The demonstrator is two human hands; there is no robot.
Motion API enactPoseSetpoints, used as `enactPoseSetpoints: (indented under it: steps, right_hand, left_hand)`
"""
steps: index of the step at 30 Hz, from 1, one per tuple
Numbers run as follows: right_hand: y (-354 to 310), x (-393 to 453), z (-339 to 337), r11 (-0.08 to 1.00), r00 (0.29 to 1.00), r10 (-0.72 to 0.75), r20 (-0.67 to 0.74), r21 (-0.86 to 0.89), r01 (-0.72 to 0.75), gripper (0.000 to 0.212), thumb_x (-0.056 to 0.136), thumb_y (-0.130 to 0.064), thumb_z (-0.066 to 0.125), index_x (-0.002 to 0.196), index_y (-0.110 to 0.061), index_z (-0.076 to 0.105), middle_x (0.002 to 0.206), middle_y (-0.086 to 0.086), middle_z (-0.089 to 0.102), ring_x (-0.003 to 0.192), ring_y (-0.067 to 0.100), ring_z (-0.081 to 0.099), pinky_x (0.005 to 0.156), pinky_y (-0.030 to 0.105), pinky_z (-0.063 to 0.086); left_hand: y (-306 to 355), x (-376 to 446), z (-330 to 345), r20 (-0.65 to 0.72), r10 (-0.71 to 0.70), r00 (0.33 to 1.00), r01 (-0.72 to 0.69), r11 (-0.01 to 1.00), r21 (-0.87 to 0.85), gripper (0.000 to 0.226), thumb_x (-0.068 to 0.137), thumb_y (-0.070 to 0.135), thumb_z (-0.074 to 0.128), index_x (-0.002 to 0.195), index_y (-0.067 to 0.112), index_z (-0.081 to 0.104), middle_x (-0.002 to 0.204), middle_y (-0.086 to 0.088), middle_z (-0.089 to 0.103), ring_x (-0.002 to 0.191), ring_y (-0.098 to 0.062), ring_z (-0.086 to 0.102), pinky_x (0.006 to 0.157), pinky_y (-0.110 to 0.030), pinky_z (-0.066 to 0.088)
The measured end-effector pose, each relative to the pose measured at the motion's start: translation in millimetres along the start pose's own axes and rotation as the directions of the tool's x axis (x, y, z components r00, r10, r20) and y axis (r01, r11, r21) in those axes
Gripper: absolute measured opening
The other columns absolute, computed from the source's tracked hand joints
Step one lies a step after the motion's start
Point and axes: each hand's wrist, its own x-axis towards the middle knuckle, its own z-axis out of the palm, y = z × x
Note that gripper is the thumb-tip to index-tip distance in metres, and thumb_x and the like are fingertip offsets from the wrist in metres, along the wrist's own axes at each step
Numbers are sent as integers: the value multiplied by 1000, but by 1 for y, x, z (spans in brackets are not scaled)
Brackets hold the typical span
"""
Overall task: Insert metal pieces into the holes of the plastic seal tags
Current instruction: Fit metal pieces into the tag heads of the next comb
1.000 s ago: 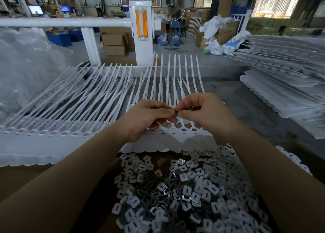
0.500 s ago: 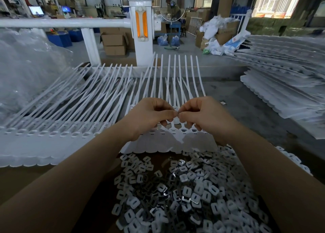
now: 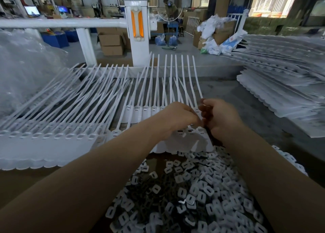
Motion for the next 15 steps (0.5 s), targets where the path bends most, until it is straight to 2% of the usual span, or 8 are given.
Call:
enactPoseSetpoints:
  steps: [4, 6, 8, 10, 13, 15]
  right_hand:
    - [-1, 2, -1, 999, 1000, 18, 0, 50, -18, 13, 87, -2, 52, 82, -9, 62, 68, 5, 52, 56, 13, 40, 53, 26, 34]
    - [1, 4, -1, 999, 1000, 18, 3, 43, -18, 13, 86, -4, 52, 94, -8, 62, 70, 4, 53, 56, 13, 40, 53, 27, 34]
    - [1, 5, -1, 999, 1000, 19, -1, 40, -19, 20, 87, -6, 52, 106, -9, 59, 70, 3, 54, 56, 13, 41, 51, 26, 34]
    - [1, 5, -1, 999, 1000, 13, 4, 49, -13, 14, 88, -6, 52, 98, -8, 60, 68, 2, 55, 55, 13, 41, 49, 25, 34]
    - [1, 6, -3, 998, 1000, 7, 6, 59, -7, 19, 88, -7, 52, 106, -7, 58, 64, 1, 56, 54, 13, 41, 49, 25, 34]
    - [1, 6, -3, 999, 1000, 6, 8, 48, -6, 12, 88, -7, 52, 97, -7, 60, 65, 1, 56, 53, 13, 40, 49, 26, 33]
  left_hand:
    - [2, 6, 12, -30, -54, 998, 54, 998, 18, 20, 74, 24, 80, 92, 15, 76, 93, 1, 69, 79, -9, 56, 59, -23, 44]
    - [1, 8, 15, -36, -61, 998, 62, 997, 49, 22, 73, 25, 79, 93, 15, 76, 96, -1, 69, 90, -16, 59, 83, -35, 51]
    - [0, 8, 17, -43, -57, 997, 62, 993, 104, 24, 73, 26, 77, 93, 13, 75, 97, -4, 71, 99, -23, 60, 103, -49, 42]
    - [-1, 9, 18, -52, -39, 998, 46, 987, 151, 21, 74, 27, 77, 90, 13, 74, 95, -5, 72, 101, -26, 62, 107, -52, 39]
    - [-2, 10, 19, -56, -4, 998, 16, 978, 206, 16, 76, 26, 77, 86, 15, 73, 93, -4, 71, 102, -26, 63, 106, -52, 39]
    - [-1, 10, 18, -59, 0, 998, 13, 973, 229, 16, 75, 27, 77, 86, 16, 73, 93, -3, 70, 101, -25, 62, 106, -52, 39]
